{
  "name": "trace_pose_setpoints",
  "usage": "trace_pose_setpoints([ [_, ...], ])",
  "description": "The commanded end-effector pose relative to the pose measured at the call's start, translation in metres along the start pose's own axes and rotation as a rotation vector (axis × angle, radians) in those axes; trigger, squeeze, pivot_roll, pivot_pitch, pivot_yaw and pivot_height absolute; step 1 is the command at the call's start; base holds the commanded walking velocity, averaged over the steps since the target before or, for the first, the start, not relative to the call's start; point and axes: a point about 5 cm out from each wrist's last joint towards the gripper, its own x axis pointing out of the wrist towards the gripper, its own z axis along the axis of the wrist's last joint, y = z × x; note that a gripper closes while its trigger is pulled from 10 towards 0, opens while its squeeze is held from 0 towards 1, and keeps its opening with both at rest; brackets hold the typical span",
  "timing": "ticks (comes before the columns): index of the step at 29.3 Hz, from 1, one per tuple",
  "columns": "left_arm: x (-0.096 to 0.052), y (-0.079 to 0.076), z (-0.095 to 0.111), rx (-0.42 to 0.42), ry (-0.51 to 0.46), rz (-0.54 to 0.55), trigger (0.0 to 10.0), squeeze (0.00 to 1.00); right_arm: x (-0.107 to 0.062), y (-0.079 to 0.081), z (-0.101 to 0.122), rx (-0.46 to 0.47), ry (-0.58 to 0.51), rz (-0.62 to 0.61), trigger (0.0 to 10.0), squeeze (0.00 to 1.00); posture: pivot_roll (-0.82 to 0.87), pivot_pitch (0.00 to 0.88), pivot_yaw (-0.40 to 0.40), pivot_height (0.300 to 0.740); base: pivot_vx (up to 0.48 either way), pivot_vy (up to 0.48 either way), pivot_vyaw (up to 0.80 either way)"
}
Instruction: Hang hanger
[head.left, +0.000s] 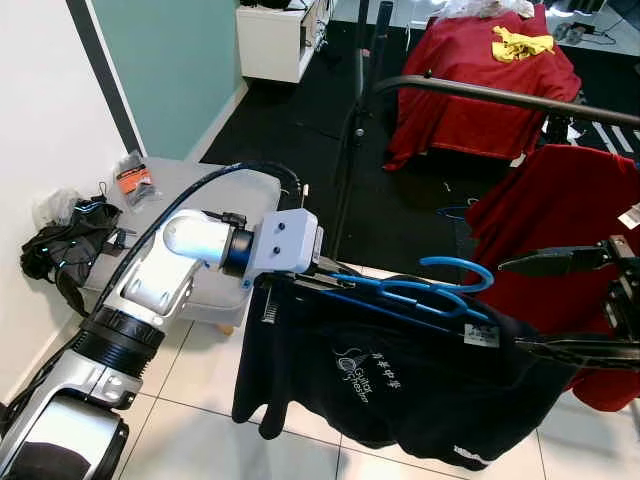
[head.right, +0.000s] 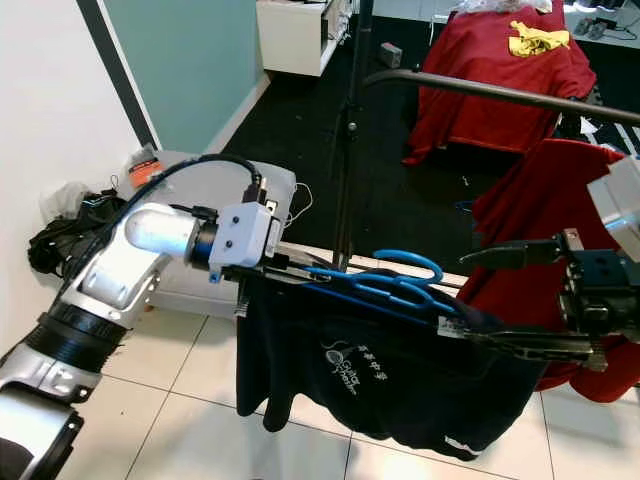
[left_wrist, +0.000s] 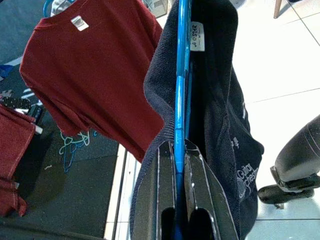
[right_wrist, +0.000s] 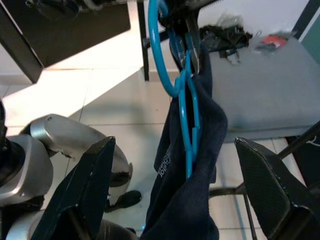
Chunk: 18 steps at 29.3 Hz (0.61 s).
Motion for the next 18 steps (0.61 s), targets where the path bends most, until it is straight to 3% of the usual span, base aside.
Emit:
trace_pose_setpoints([
  [1, 0.002, 0.003, 0.009, 0.045, -0.029, -0.005, 0.4, 0.0, 0.01, 0.002, -0.006, -0.02, 0.038, 0.008, 10.0, 1.0, -0.01, 0.148, 0.0, 0.74, 0.0, 0.0, 0.0],
  [2, 0.003, 0.003, 0.01, 0.05, -0.035, -0.01, 0.4, 0.0, 0.016, 0.002, -0.011, -0.02, 0.057, 0.016, 10.0, 0.0, -0.01, 0.147, 0.001, 0.74, 0.0, 0.0, 0.0],
  [14, 0.008, 0.001, 0.018, 0.067, -0.07, -0.031, 0.4, 0.0, 0.035, -0.005, -0.013, -0.047, 0.025, 0.027, 10.0, 0.0, 0.0, 0.145, -0.003, 0.74, 0.0, 0.0, 0.0],
  [15, 0.01, -0.001, 0.019, 0.065, -0.078, -0.035, 0.3, 0.0, 0.04, -0.006, -0.012, -0.053, 0.009, 0.03, 2.9, 0.0, 0.0, 0.144, -0.004, 0.74, 0.0, 0.0, 0.0],
  [16, 0.01, -0.001, 0.019, 0.065, -0.078, -0.035, 0.3, 0.0, 0.04, -0.006, -0.012, -0.053, 0.009, 0.03, 2.9, 0.0, 0.0, 0.144, -0.004, 0.74, 0.0, 0.0, 0.0],
  [17, 0.012, -0.002, 0.02, 0.064, -0.085, -0.039, 0.3, 0.0, 0.044, -0.007, -0.012, -0.057, -0.003, 0.036, 0.0, 0.0, 0.0, 0.144, -0.004, 0.74, 0.0, 0.0, 0.0],
  [18, 0.013, -0.003, 0.021, 0.064, -0.091, -0.043, 0.3, 0.0, 0.048, -0.008, -0.012, -0.059, -0.01, 0.042, 0.0, 0.0, 0.0, 0.144, -0.005, 0.74, 0.0, 0.0, 0.0],
])
